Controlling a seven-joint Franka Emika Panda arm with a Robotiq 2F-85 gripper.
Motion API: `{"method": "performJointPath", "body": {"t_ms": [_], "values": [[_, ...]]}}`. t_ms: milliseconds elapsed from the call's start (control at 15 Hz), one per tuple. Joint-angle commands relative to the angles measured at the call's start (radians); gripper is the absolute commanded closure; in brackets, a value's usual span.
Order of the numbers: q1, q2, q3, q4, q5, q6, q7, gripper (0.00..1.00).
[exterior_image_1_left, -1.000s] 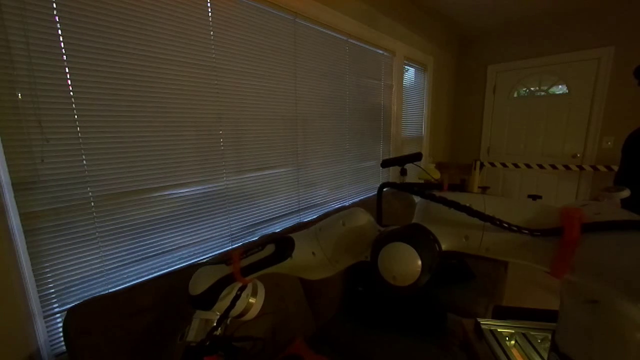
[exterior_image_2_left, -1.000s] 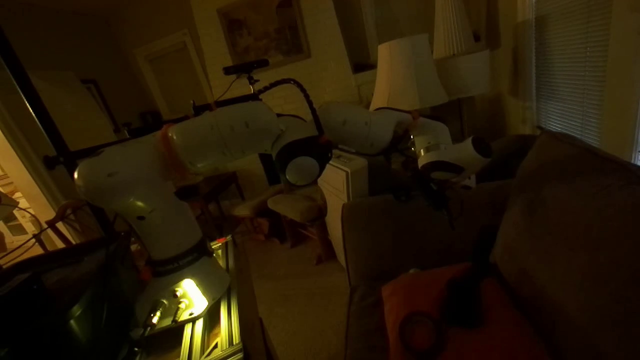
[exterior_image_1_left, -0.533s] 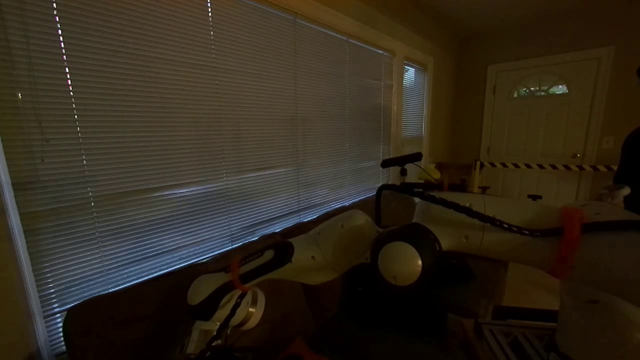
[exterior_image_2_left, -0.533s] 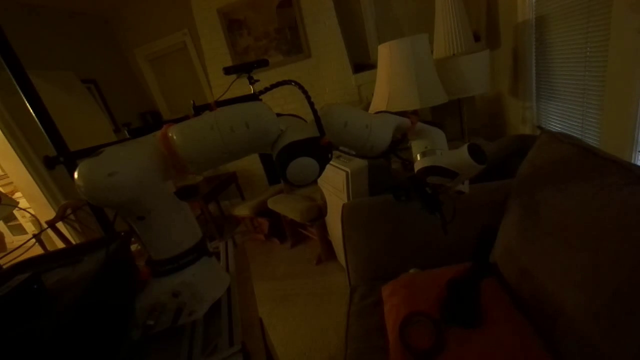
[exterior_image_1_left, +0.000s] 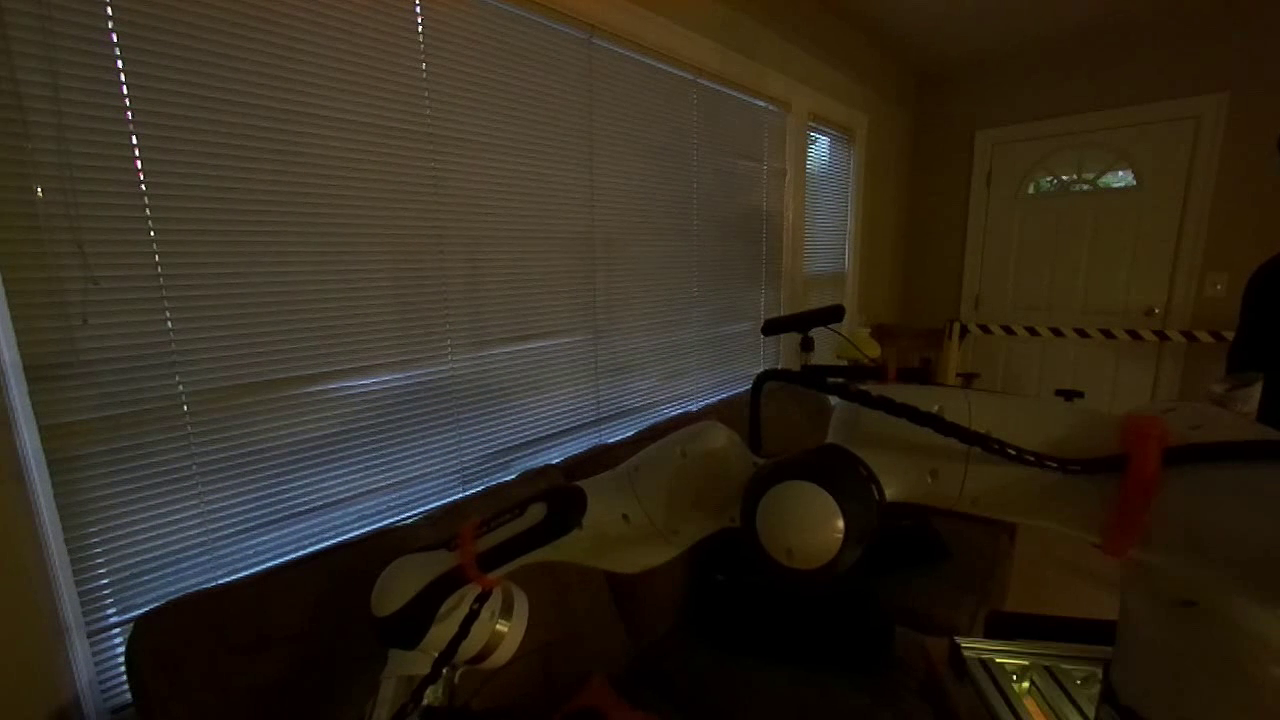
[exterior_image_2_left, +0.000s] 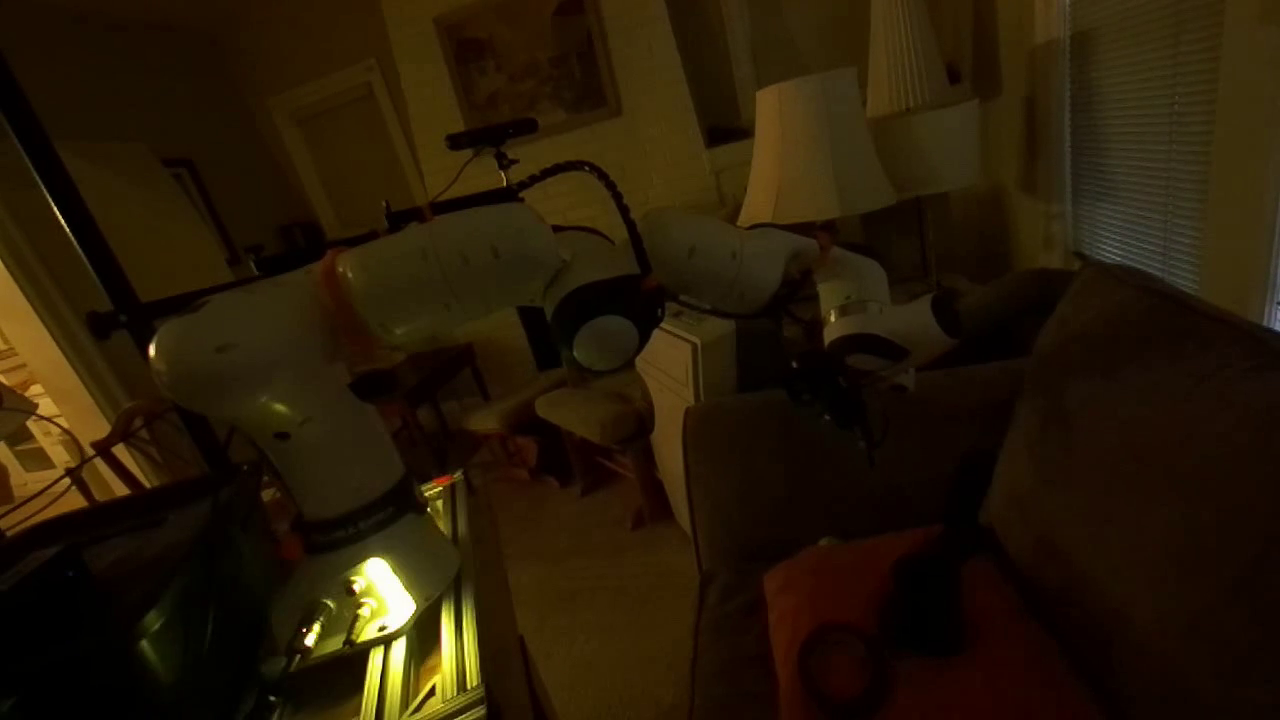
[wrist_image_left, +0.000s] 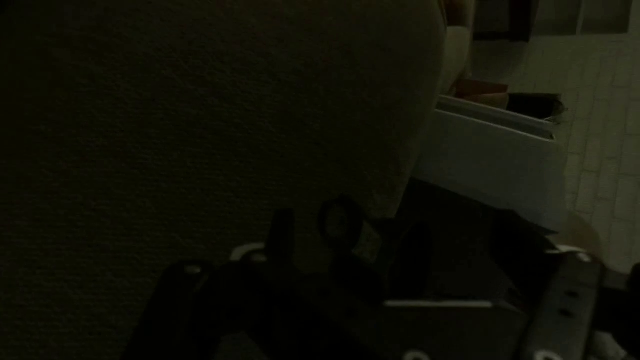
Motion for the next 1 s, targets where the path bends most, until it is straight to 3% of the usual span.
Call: {"method": "performJointPath", "body": {"t_ms": [0, 400, 933], "values": [[0.001, 0.000, 0.004, -0.010, 0.020, -0.065, -0.013, 0.00], [0.016, 0.000, -0.002, -0.002, 0.024, -0.107, -0.013, 0.00], [0.020, 0.000, -0.037, -0.007, 0.017, -0.049, 0.020, 0.00]]}}
